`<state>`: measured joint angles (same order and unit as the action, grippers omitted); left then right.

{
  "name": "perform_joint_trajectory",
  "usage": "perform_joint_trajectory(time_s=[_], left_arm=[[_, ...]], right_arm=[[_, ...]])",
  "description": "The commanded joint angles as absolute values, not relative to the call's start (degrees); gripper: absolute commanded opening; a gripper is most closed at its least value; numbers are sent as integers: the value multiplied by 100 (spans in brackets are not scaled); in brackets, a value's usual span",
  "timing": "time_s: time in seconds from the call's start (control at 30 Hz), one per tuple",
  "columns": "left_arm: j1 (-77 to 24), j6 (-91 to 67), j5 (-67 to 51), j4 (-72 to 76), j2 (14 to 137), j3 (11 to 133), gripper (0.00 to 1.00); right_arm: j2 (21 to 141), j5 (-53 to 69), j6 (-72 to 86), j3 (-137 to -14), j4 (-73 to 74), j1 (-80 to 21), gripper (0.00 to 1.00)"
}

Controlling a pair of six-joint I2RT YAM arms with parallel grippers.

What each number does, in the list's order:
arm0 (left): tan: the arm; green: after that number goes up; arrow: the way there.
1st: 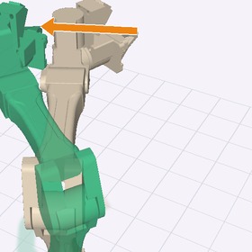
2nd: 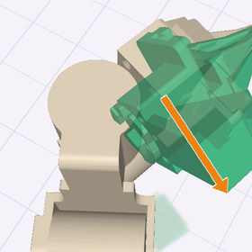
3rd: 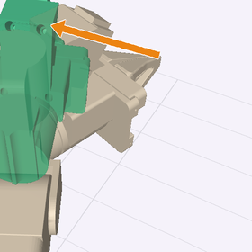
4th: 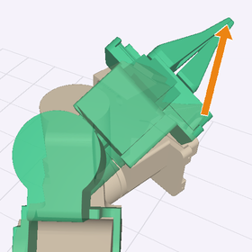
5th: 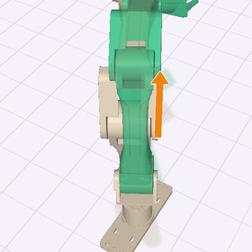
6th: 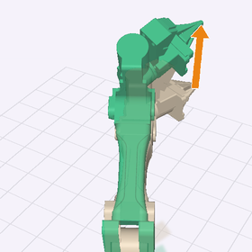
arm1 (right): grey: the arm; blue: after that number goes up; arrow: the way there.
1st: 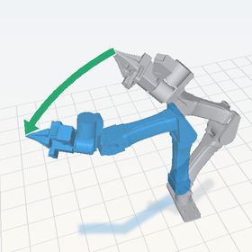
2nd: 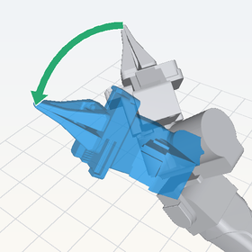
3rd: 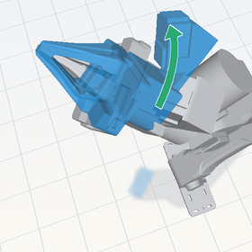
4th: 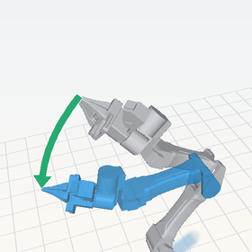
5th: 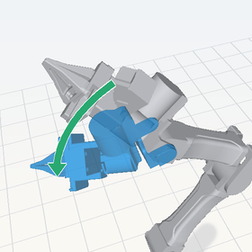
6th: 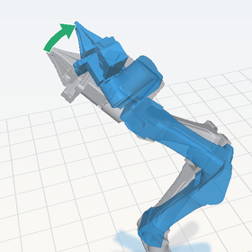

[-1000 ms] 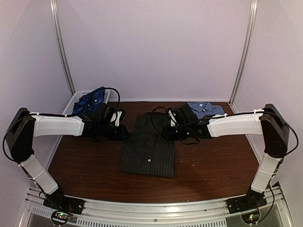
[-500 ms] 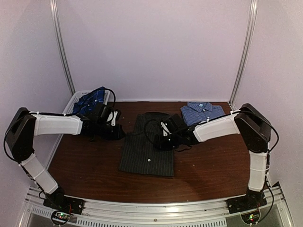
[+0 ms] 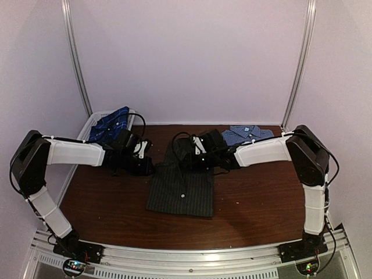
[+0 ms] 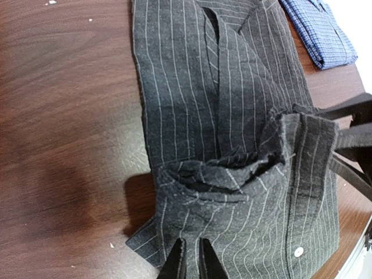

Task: Fold and stack the long sleeve shirts
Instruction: Smooth out the 2/3-rectangle-folded shirt at the center of the board.

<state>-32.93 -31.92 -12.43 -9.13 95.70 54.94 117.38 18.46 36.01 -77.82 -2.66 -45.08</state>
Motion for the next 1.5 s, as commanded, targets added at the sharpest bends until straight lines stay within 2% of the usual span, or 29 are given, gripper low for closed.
perform_joint_trajectory(time_s=[0.0, 0.47, 0.63, 0.8, 0.93, 1.13, 1.47], left_arm=[[-3256, -3050, -1566, -718, 9666, 5665, 11], [-3445, -3120, -1958, -590, 10627, 6318, 11], [-3445, -3158, -1915, -491, 11151, 6647, 11], [-3445, -3296, -1775, -469, 11319, 6759, 12], [-3445, -3347, -1817, -366, 11218, 6731, 15], [-3463, -3352, -1870, -336, 11247, 6869, 17], [-3463, -3260, -1865, -499, 11289, 6985, 19]], right_arm=[[11971, 2061, 3748, -7833, -590, -4371, 36], [12116, 2511, 4007, -7846, -1083, -3988, 50], [11619, 1970, 3790, -7828, -619, -3985, 58], [11008, 1431, 3659, -7380, -271, -3997, 59], [10706, 1296, 3658, -6830, -300, -4087, 55], [10899, 1479, 3671, -6479, -384, -4154, 34], [11184, 1328, 3644, -6060, -262, -3737, 30]])
